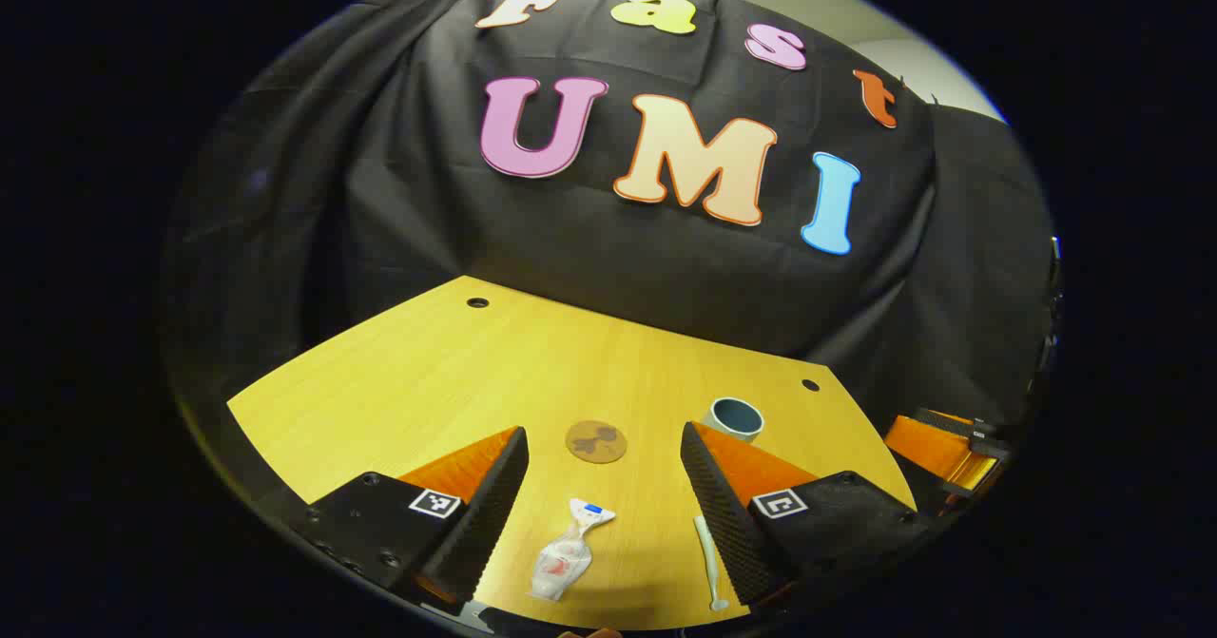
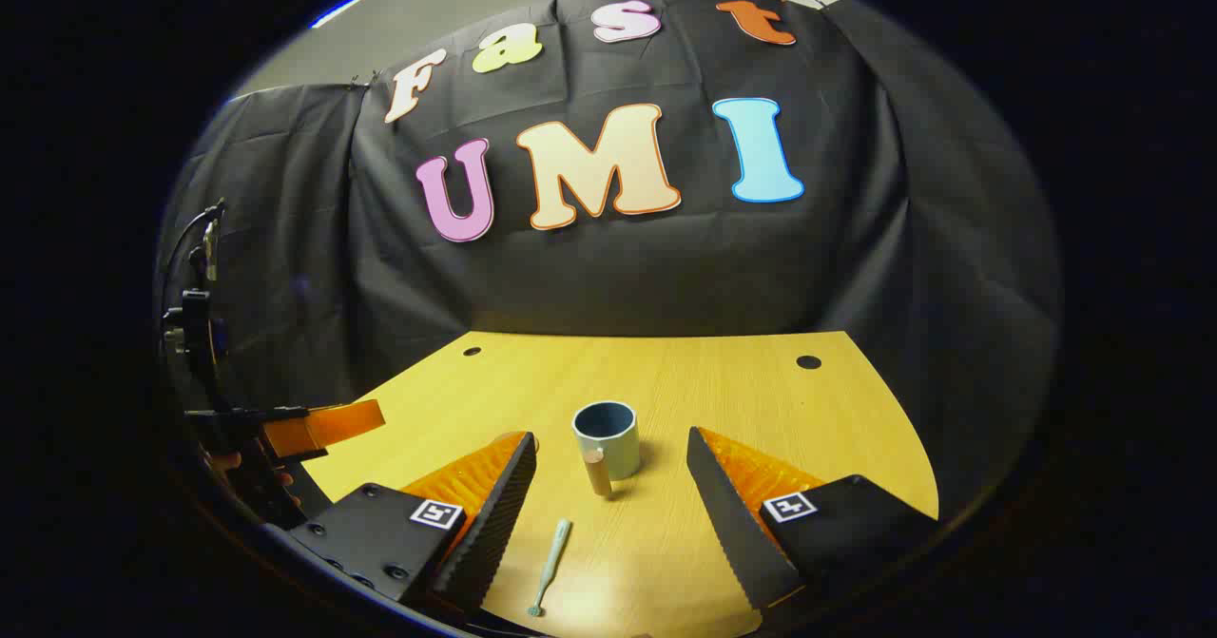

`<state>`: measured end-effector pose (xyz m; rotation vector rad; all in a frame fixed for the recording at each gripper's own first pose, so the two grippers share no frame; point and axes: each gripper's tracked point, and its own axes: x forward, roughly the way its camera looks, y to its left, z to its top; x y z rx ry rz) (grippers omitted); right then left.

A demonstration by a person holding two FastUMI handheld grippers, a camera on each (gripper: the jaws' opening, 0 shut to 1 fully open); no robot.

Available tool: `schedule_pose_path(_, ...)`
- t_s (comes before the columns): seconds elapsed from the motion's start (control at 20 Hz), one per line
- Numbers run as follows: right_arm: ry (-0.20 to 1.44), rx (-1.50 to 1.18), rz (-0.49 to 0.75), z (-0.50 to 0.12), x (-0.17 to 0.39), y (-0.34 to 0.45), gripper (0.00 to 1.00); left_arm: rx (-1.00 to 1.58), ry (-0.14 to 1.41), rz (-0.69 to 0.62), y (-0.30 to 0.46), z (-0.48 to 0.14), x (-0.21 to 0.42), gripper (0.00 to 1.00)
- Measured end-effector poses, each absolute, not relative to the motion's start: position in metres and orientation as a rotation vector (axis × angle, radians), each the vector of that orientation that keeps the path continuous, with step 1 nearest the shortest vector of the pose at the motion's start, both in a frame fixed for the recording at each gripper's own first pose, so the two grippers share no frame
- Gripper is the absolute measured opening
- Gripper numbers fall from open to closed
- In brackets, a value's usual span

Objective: Put the toothbrush and toothpaste on the desktop into the cup, then pick up the cup and place it on the coaster on the desktop.

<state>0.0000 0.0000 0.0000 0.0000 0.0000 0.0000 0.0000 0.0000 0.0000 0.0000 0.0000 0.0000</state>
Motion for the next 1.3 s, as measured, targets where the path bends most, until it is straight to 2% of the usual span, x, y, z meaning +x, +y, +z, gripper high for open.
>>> schedule_pose_path(0.3, 0.023, 0.064, -0.083, -0.006, 0.016, 0.000, 0.99, 0.108, 0.117, -0.074, 0.007, -0.016, 0.009, 0.94)
schedule_pose_path(0.45, 0.056, 0.073, -0.123, -0.017, 0.024, 0.003, 0.98, 0.091, 0.153, -0.063, 0.027, -0.017, 0.015, 0.95)
schedule_pose_path(0.95, 0.102, 0.076, -0.209, -0.032, 0.041, 0.032, 0.98, 0.118, 0.180, -0.121, 0.058, -0.003, 0.052, 0.95)
schedule_pose_path(1.0, 0.109, 0.073, -0.214, -0.035, 0.041, 0.035, 0.96, 0.123, 0.185, -0.129, 0.062, -0.004, 0.053, 0.95)
schedule_pose_path(1.05, 0.120, 0.068, -0.225, -0.038, 0.041, 0.037, 0.98, 0.127, 0.192, -0.137, 0.066, -0.006, 0.053, 0.95)
schedule_pose_path(1.3, 0.211, 0.070, -0.236, -0.066, 0.046, 0.048, 0.98, 0.119, 0.217, -0.140, 0.092, -0.012, 0.054, 0.95)
